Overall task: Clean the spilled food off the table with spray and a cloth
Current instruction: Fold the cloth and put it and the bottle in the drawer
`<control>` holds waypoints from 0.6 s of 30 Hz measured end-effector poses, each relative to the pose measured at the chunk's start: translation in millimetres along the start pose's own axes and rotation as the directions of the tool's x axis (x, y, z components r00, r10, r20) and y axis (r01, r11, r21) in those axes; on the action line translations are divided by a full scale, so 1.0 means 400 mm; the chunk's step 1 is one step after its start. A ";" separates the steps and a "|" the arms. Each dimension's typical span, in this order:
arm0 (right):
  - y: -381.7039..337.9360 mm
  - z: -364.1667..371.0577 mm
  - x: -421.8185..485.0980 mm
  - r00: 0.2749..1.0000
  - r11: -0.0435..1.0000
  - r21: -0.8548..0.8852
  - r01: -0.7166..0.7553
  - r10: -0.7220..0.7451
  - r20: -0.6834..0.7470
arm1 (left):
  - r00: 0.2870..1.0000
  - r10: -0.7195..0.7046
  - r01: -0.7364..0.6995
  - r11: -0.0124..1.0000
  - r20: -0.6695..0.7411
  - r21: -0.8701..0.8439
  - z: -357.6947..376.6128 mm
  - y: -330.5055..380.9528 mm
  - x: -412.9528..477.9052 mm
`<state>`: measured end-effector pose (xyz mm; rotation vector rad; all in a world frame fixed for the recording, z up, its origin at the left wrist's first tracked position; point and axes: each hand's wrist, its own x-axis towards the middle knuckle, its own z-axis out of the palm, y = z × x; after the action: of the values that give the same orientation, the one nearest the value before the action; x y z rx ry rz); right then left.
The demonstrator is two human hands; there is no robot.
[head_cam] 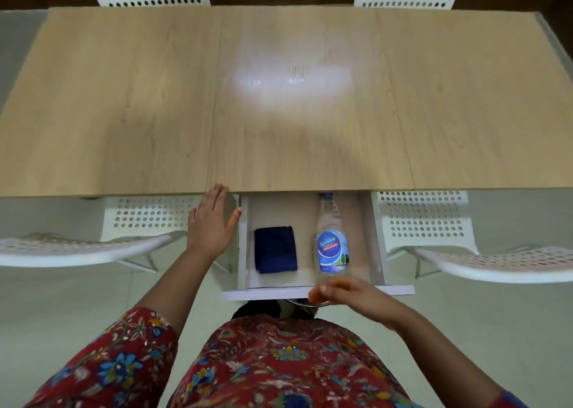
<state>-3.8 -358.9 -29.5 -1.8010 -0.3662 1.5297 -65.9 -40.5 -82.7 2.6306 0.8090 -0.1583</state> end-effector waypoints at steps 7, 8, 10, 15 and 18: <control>0.094 0.049 0.093 0.962 0.796 -0.558 -0.235 0.271 -0.019 | 1.000 -0.020 0.020 1.000 0.000 0.004 0.006 0.012 -0.006; 0.100 0.050 0.104 0.960 0.770 -0.585 -0.254 0.277 -0.052 | 1.000 -0.022 0.022 1.000 0.003 0.003 0.006 0.015 -0.008; 0.099 0.053 0.118 0.957 0.749 -0.600 -0.282 0.268 -0.115 | 1.000 -0.026 0.026 1.000 0.007 -0.005 0.002 0.016 -0.010; 0.064 0.012 0.167 0.958 0.743 -0.606 -0.286 0.217 -0.186 | 1.000 -0.015 0.015 1.000 -0.004 -0.002 0.001 0.011 -0.008; 0.020 -0.035 0.216 0.962 0.752 -0.602 -0.268 0.183 -0.200 | 1.000 -0.014 0.014 1.000 -0.015 0.003 0.002 0.006 -0.004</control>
<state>29.1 -314.2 -97.5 -2.5344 -0.6751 1.5487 -65.9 -43.2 -82.2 2.6328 0.8334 -0.1442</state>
